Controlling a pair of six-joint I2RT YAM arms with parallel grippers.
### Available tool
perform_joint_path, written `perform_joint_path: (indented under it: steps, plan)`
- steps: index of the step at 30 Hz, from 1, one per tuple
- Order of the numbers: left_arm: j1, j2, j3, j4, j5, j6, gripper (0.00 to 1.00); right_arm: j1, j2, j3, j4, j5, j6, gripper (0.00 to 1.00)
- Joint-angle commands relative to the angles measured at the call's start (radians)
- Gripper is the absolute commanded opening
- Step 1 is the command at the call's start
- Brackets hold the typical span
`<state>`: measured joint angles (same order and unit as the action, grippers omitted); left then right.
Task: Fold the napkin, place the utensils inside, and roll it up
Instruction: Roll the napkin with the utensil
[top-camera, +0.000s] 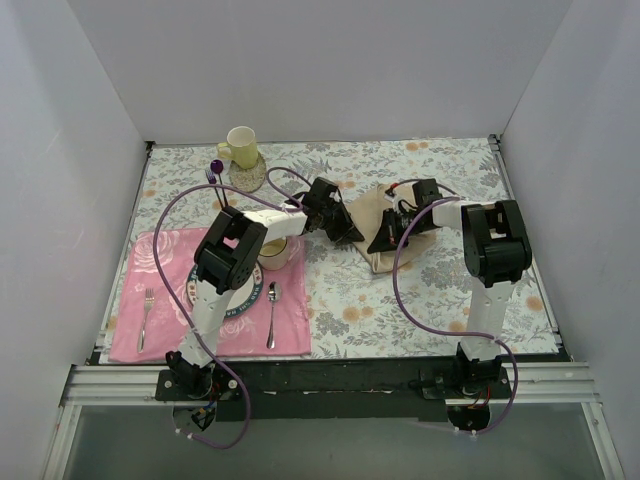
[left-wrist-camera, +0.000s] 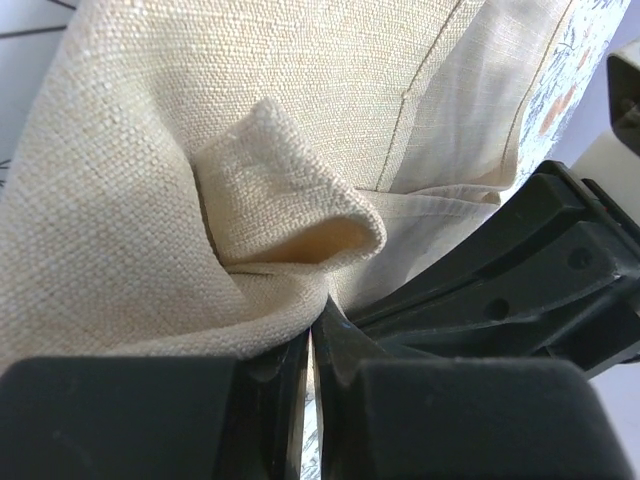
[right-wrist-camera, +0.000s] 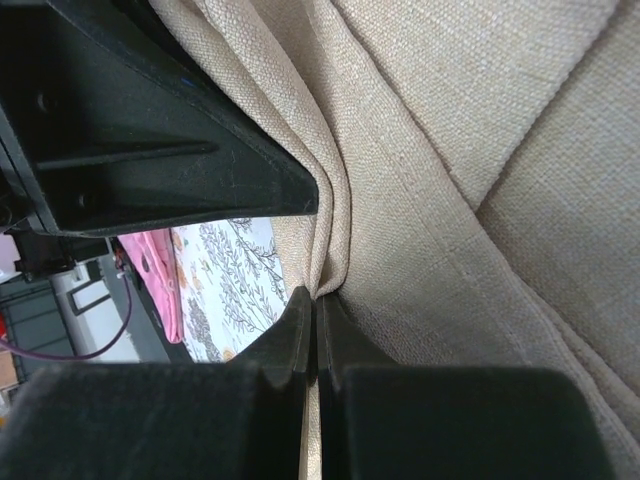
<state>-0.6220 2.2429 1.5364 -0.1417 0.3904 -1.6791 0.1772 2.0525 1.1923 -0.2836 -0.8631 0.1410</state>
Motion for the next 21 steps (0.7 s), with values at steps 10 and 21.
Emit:
perform_joint_path:
  steps: [10,21]
  plan:
    - [0.004,0.043,-0.039,-0.096,-0.091,0.018,0.00,0.194,-0.150,0.230,-0.308,0.663,-0.181,0.37]
    - [0.005,0.076,-0.033,-0.105,-0.071,0.045,0.00,0.498,-0.370,0.007,-0.066,1.127,-0.328,0.52]
